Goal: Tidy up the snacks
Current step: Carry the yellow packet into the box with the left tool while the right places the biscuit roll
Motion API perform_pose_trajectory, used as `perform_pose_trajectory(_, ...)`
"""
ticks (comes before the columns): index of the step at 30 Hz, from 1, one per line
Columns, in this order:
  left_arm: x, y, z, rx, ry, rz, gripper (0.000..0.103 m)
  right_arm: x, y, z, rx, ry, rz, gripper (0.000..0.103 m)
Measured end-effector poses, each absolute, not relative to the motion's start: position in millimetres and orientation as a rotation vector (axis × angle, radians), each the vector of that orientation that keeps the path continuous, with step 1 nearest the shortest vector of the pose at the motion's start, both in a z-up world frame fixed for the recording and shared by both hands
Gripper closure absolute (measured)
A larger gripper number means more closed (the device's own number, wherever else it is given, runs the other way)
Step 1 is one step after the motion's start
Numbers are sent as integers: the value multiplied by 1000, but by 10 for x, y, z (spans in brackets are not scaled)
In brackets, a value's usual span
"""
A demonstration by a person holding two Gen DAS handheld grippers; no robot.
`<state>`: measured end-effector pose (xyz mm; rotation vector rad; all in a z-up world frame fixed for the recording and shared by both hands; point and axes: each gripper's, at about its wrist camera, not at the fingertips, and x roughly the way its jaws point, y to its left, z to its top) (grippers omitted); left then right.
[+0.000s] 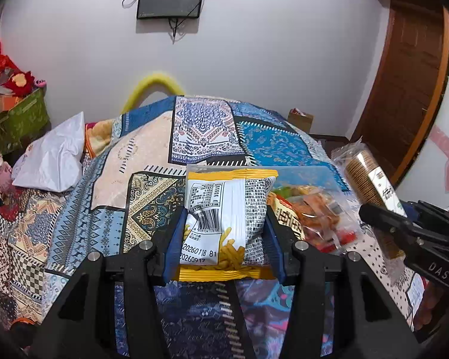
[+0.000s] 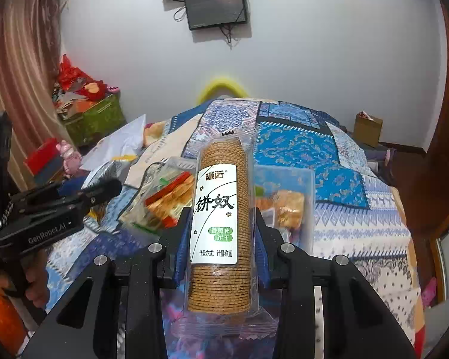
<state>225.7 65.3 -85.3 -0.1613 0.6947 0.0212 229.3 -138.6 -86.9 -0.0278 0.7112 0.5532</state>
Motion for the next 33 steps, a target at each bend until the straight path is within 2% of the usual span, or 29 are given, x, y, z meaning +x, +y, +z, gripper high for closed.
perform_pose_trajectory(12,2729,708,-1265,-212,777,36,54,2731,-1207,-1127,-25,771,547,69)
perform_pose_trajectory(25,2821,765,-1518,-259,843,18,53,2927,-1128,-1303,-7,855,565,67)
perform_pose_trajectory(27,2810,735,-1565,-256,859,7,52,2932,-1137,-1283,-12,854,561,65)
perform_pose_trajectory(30,2762,676,-1567,-236,856,-14,43,2903,-1164,-1221,-21,836,555,53)
perform_pose_trajectory(32,2742,655,-1555,-229,859,-23,43,2872,-1189,-1172,-23,817,548,42)
perform_pose_trajectory(33,2733,648,-1547,-222,861,-23,43,2842,-1215,-1132,-20,807,547,41)
